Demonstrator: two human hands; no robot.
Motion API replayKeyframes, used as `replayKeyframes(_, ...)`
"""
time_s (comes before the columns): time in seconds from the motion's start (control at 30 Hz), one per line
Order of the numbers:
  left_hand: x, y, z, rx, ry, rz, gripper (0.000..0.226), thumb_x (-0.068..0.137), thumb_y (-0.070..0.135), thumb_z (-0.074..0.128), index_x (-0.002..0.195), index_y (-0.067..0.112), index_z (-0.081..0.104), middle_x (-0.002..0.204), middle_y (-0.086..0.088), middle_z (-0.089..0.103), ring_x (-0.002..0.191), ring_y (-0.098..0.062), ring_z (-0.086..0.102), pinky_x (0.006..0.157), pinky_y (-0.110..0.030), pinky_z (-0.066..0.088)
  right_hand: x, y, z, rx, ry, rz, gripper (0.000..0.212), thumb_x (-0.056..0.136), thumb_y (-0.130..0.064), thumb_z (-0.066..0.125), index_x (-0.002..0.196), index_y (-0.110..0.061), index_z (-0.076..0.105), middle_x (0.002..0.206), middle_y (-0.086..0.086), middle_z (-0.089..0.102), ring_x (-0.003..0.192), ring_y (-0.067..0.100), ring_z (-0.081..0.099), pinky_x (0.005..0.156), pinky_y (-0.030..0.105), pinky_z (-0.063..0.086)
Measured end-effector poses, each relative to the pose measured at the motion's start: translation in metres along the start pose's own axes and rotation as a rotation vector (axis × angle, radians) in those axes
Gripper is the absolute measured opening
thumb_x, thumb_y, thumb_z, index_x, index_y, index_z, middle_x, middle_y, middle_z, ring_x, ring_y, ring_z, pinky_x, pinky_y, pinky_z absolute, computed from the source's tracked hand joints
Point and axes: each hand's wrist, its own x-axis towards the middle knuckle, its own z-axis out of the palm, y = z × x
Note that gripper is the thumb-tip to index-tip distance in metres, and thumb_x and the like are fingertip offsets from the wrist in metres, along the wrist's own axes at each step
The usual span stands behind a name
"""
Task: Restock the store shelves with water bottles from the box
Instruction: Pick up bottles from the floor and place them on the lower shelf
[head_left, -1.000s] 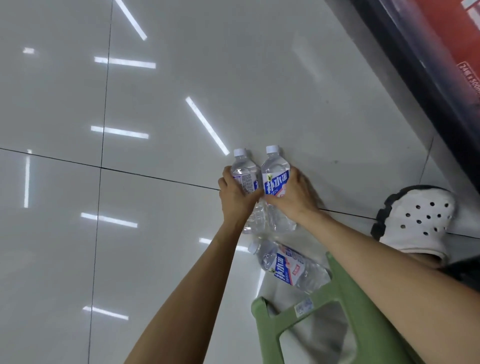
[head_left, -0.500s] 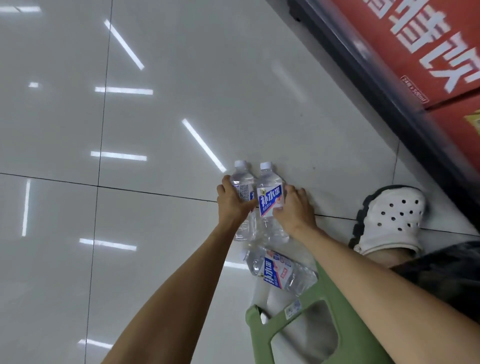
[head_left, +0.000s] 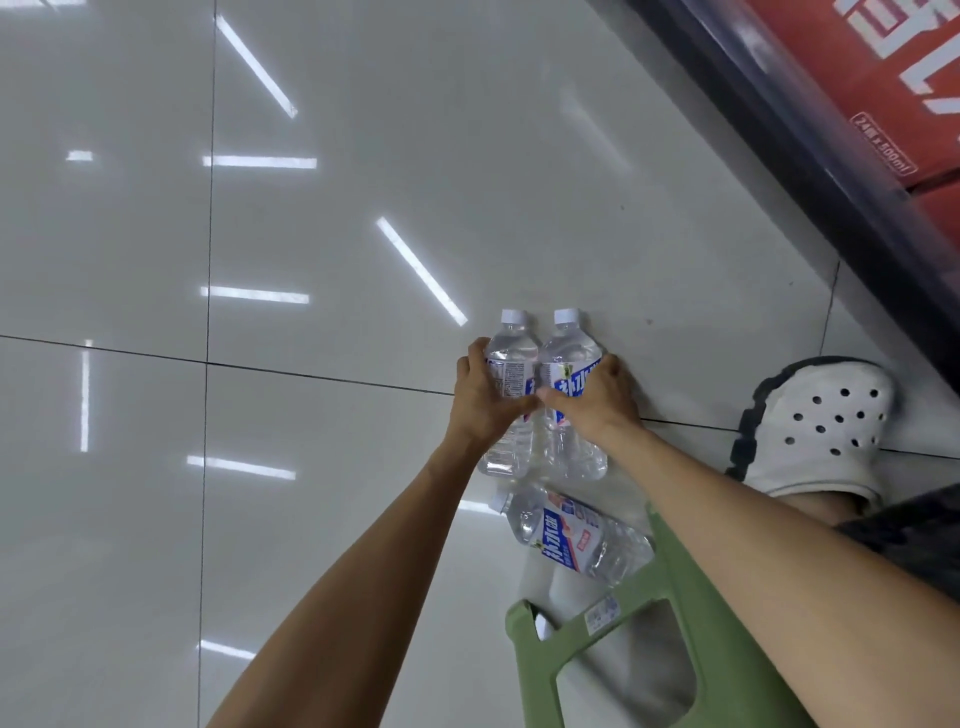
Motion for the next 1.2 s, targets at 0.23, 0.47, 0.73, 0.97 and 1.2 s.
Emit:
replayKeyframes(0.23, -0.012, 0.011, -0.005, 0.059, 0.01, 0.024, 0.093, 0.067, 0.014, 0.086, 0.142, 0.014, 0.031, 0.135, -0.009, 0.044, 0.119, -0.02, 0.046, 0.088, -0.023, 0.045, -0.017, 0.021, -0.024, 0.012, -0.008, 0.017, 0.08, 0.077, -0.037, 0.077, 0.133, -0.001, 0.034, 0.131, 0.015, 0.049, 0.114, 0.033, 0.055, 0.088, 0.037, 0.049)
replayKeyframes(0.47, -0.031, 0.056, -0.016, 0.01, 0.133, 0.128, 0.092, 0.062, 0.011, 0.085, 0.139, 0.012, 0.035, 0.128, -0.009, 0.048, 0.112, -0.021, 0.05, 0.08, -0.022, 0.046, -0.042, 0.006, -0.075, 0.039, 0.1, -0.08, 0.072, 0.076, -0.037, 0.076, 0.128, -0.005, 0.038, 0.127, 0.013, 0.051, 0.11, 0.034, 0.057, 0.087, 0.04, 0.05)
replayKeyframes(0.73, -0.059, 0.147, -0.026, -0.023, 0.167, 0.365, 0.089, 0.063, 0.005, 0.084, 0.138, 0.011, 0.036, 0.127, -0.011, 0.049, 0.112, -0.029, 0.056, 0.085, -0.038, 0.057, -0.101, 0.008, -0.158, 0.088, 0.279, -0.22, 0.065, 0.073, -0.038, 0.076, 0.12, -0.01, 0.042, 0.122, 0.009, 0.053, 0.108, 0.031, 0.055, 0.089, 0.038, 0.045)
replayKeyframes(0.97, -0.095, 0.232, -0.03, -0.02, 0.175, 0.644, 0.089, 0.064, 0.008, 0.086, 0.138, 0.011, 0.037, 0.127, -0.009, 0.051, 0.112, -0.022, 0.055, 0.078, -0.013, 0.048, -0.175, 0.023, -0.233, 0.165, 0.494, -0.368, 0.07, 0.071, -0.042, 0.077, 0.125, -0.011, 0.044, 0.12, 0.009, 0.057, 0.106, 0.027, 0.057, 0.082, 0.033, 0.048)
replayKeyframes(1.2, -0.155, 0.303, -0.03, -0.084, 0.167, 0.901, 0.086, 0.062, 0.008, 0.087, 0.134, 0.016, 0.041, 0.125, 0.0, 0.053, 0.111, -0.01, 0.056, 0.087, -0.019, 0.054, -0.253, 0.042, -0.298, 0.065, 0.697, -0.505, 0.077, 0.07, -0.051, 0.075, 0.127, -0.011, 0.042, 0.118, 0.009, 0.057, 0.107, 0.03, 0.059, 0.087, 0.038, 0.051)
